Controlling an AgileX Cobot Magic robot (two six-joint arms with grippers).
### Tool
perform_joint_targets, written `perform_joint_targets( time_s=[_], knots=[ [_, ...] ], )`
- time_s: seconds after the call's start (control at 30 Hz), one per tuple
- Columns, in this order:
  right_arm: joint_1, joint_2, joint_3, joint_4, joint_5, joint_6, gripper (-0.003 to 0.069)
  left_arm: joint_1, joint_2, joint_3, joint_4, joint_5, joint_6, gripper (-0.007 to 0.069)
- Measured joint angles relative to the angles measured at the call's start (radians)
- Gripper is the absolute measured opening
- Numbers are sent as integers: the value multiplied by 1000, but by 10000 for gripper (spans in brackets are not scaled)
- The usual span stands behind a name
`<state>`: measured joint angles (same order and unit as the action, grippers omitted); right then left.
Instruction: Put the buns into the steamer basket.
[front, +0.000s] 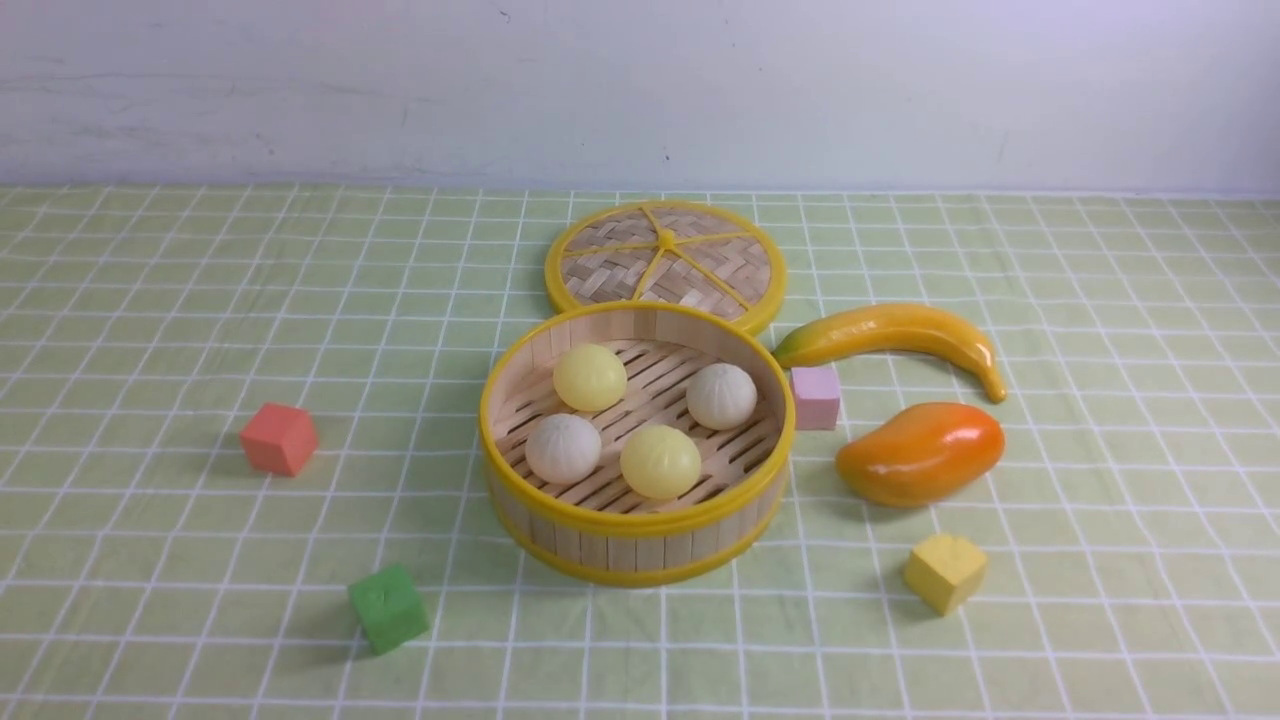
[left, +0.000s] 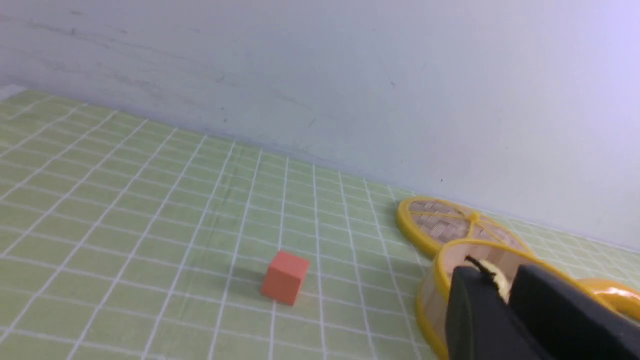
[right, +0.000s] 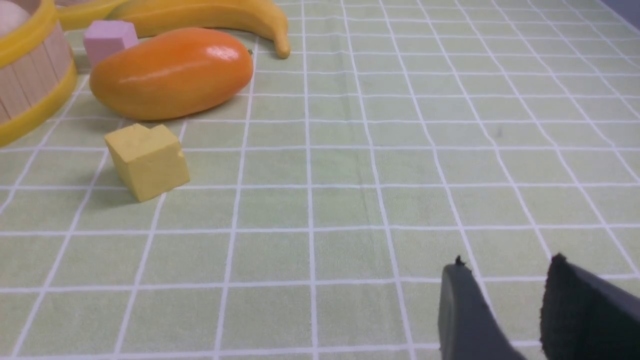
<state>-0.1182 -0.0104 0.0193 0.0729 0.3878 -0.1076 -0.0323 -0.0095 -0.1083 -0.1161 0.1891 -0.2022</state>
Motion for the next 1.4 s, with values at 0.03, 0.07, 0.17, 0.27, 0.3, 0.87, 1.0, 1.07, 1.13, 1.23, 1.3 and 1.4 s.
perform_joint_targets(
  time_s=[0.03, 0.07, 0.17, 0.27, 0.3, 0.87, 1.0, 1.07, 1.13, 1.23, 1.3, 1.4],
  knots=[
    [0, 0, 0, 0, 0, 0, 239, 0, -1, 39, 5, 0, 0, 104],
    [0, 0, 0, 0, 0, 0, 239, 0, -1, 78, 14, 7, 0, 105],
    [0, 0, 0, 0, 0, 0, 239, 0, -1, 132, 52, 124, 1, 110],
    [0, 0, 0, 0, 0, 0, 239, 0, -1, 138, 86, 200, 14, 110],
    [0, 0, 0, 0, 0, 0, 239, 0, -1, 138, 90, 201, 15, 110],
    [0, 0, 0, 0, 0, 0, 241, 0, -1, 138, 98, 203, 15, 127],
    [0, 0, 0, 0, 0, 0, 241, 0, -1, 138, 98, 203, 15, 132],
    [0, 0, 0, 0, 0, 0, 241, 0, -1, 138, 98, 203, 15, 134],
    [0, 0, 0, 0, 0, 0, 241, 0, -1, 138, 98, 203, 15, 137],
    [0, 0, 0, 0, 0, 0, 241, 0, -1, 138, 98, 203, 15, 143],
    [0, 0, 0, 0, 0, 0, 241, 0, -1, 138, 98, 203, 15, 144],
    [0, 0, 0, 0, 0, 0, 241, 0, -1, 138, 98, 203, 15, 146]
  ],
)
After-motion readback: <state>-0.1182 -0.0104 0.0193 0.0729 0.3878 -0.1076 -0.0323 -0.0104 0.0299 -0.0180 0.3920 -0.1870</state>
